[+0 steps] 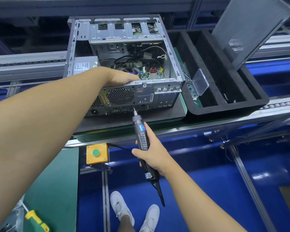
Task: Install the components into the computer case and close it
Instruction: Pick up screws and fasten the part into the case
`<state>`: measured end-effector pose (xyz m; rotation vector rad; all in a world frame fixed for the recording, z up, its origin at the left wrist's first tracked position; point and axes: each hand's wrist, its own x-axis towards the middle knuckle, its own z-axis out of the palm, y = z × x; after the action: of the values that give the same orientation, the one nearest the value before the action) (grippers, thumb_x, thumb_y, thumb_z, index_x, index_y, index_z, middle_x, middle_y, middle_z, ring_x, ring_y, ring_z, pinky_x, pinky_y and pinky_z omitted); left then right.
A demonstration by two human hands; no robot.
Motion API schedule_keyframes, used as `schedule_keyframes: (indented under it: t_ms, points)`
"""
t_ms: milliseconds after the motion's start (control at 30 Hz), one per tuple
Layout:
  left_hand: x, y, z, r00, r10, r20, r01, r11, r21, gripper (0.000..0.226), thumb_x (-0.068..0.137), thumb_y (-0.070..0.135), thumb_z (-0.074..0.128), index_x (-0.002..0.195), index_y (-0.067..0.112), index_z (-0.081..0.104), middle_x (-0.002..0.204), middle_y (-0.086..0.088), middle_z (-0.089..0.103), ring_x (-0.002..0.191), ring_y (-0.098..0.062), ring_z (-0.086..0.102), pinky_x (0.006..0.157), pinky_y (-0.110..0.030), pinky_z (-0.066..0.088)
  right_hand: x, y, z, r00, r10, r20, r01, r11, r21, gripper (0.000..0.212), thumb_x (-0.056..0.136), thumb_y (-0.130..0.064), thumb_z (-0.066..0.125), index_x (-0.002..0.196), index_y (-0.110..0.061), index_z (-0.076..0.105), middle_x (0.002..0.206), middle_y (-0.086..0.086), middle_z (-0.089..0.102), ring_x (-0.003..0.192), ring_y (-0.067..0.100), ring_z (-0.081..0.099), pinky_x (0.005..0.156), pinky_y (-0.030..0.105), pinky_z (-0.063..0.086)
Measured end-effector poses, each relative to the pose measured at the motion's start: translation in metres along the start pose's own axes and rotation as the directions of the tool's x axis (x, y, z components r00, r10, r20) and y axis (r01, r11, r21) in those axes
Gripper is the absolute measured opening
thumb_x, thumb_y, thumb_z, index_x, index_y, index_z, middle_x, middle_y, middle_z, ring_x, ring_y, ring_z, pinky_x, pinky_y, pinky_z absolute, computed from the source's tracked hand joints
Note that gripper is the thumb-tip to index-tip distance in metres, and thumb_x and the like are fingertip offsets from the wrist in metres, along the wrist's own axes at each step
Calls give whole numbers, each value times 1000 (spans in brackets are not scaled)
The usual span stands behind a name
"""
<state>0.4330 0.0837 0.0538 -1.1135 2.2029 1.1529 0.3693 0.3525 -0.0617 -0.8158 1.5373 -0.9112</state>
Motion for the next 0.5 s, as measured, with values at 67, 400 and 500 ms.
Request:
schedule_keyframes:
  t_ms: [67, 400, 500]
  points:
    - [1, 3, 0, 999, 16, 39, -16, 1000, 13, 32, 98, 53, 39, 105, 30, 60, 122, 5, 56, 122, -23, 47, 95, -39, 26, -1, 1, 0, 1000, 0, -7, 0, 1000, -25, 100, 82, -24, 77, 155, -58, 17, 110, -11, 63, 78, 14, 64, 70, 30, 60]
    - [6, 2, 0, 999, -29, 26, 29, 1000, 10, 28, 95, 58, 36, 98, 38, 56, 126, 4, 50, 119, -21, 44, 103, -43, 24, 4, -5, -2, 1000, 4, -28, -5, 999, -42, 103, 81, -30, 78, 156, -57, 13, 113, -14, 64, 84, 12, 64, 86, 39, 60]
    - [6, 1, -1, 1000, -23, 20, 23, 1000, 17, 26, 95, 58, 37, 93, 39, 54, 122, 5, 48, 117, -21, 43, 107, -46, 24, 4, -6, -1, 999, 28, -26, -28, 1000, -2, 103, 80, -29, 79, 156, -56, 15, 113, -11, 64, 77, 14, 64, 66, 29, 59]
